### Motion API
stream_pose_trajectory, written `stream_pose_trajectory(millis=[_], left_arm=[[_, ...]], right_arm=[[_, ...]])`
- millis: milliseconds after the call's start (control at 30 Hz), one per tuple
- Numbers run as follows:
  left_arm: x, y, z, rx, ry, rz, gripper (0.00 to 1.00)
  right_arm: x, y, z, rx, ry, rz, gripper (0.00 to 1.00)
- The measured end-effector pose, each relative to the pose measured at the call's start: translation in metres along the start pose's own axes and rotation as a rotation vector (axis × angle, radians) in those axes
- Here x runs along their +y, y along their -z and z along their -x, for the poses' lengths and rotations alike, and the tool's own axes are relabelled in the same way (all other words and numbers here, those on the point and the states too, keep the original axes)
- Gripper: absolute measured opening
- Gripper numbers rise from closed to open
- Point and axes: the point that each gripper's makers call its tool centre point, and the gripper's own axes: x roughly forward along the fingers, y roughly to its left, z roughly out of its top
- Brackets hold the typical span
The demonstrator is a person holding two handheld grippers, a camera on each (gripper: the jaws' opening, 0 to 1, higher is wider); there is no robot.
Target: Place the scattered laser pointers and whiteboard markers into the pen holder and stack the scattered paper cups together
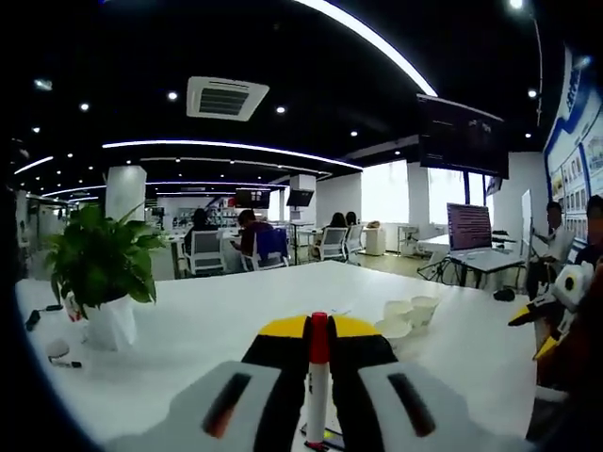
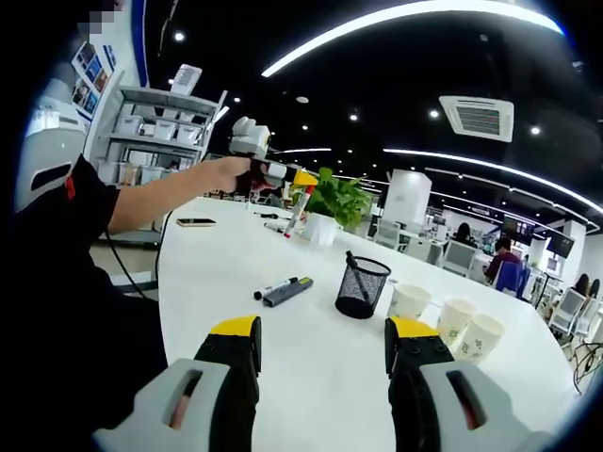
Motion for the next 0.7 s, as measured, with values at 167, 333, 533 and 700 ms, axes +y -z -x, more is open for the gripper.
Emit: stream_pose_trajectory(millis=[167,333,533,700], left_arm=[[-0.006,-0.002,-0.005,-0.002,0.018,0.001,0.1],[-0.015,-0.01,-0.01,-0.025,0.031,0.002,0.1],[-0.018,-0.018,-0.012,-0.053,0.042,0.023,0.1],[-0.023,-0.032,-0.015,-0.124,0.04,0.063,0.1]], right_arm=[[-0.001,0.0,0.001,0.001,0.001,-0.001,0.55],[-0.004,0.0,0.003,-0.003,0.007,-0.003,0.55],[-0.005,0.001,0.003,-0.002,0.008,-0.006,0.55],[-0.005,0.001,0.003,-0.005,0.005,-0.009,0.55]])
